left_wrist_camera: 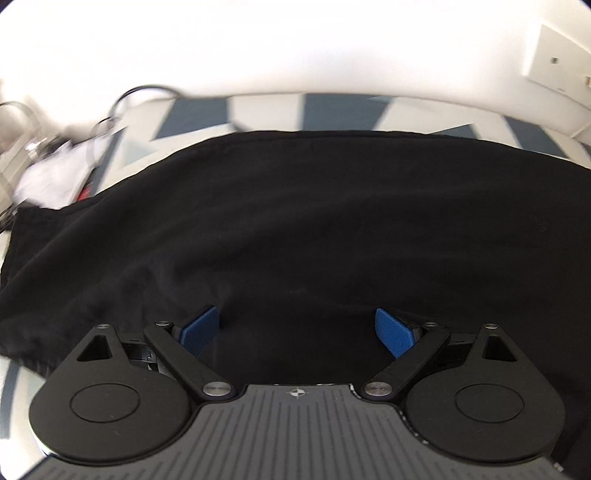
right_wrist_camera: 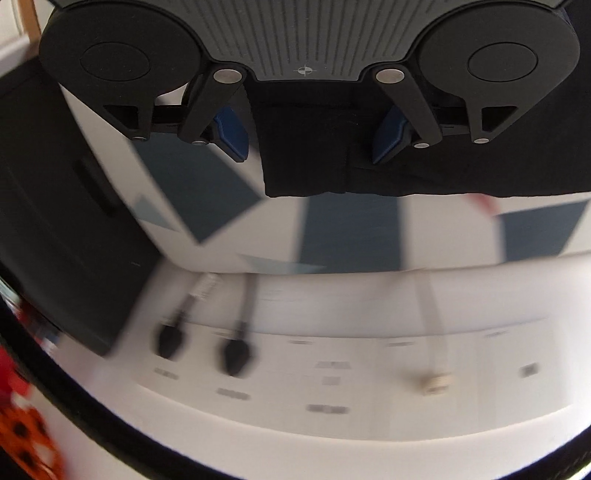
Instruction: Fold clothes
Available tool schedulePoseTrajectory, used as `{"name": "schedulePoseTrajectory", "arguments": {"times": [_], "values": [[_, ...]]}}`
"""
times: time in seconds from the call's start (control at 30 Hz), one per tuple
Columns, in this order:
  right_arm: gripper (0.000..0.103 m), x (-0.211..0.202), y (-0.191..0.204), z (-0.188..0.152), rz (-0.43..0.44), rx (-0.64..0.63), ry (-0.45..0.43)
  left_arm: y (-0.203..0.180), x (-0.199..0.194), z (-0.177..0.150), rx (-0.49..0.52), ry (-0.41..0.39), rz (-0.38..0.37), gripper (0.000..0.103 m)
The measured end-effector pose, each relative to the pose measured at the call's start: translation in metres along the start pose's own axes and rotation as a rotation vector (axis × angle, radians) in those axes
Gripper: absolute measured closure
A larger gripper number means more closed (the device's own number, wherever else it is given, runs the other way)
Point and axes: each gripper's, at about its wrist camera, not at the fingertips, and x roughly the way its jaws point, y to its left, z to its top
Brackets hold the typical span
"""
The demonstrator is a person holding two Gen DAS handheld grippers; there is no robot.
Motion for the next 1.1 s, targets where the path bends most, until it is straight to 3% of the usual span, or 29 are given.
{"name": "schedulePoseTrajectory", "arguments": {"times": [0.13,0.23,0.33,0.47,0.5,0.63,0.77,0.83,0.97,1.1], "values": [[0.034,0.012,-0.034,0.002,-0.072,0.017,-0.005,-0.032,0.005,0.008,0.044,-0.032,-0.053,0.002],[0.034,0.022,-0.062,0.009,-0.124,0.025,0.010,-0.054,0.009,0.015,0.046,-0.004,-0.132,0.002],[0.034,0.032,-0.086,0.014,-0.186,0.044,0.018,-0.084,0.005,0.015,0.124,-0.021,-0.171,0.000],[0.038,0.014,-0.095,0.012,-0.145,0.118,0.015,-0.093,-0.002,0.011,0.176,-0.027,-0.179,0.001],[0.038,-0.001,-0.092,0.008,-0.094,0.119,0.000,-0.087,-0.004,0.009,0.166,-0.018,-0.180,0.001],[0.032,-0.067,-0.061,-0.024,0.102,0.058,0.008,-0.053,-0.015,0.003,0.101,-0.012,-0.165,0.001],[0.031,-0.128,-0.014,-0.079,0.210,-0.028,0.016,-0.013,-0.021,-0.008,0.089,-0.012,-0.090,0.001],[0.031,-0.149,0.008,-0.107,0.218,-0.059,0.018,0.007,-0.011,-0.009,0.091,0.015,-0.060,0.001],[0.031,-0.173,0.047,-0.145,0.224,-0.053,0.083,0.031,-0.010,-0.020,0.074,0.003,-0.109,0.000],[0.031,-0.186,0.091,-0.158,0.153,-0.115,0.052,0.037,-0.013,-0.022,0.075,0.002,-0.112,0.000]]}}
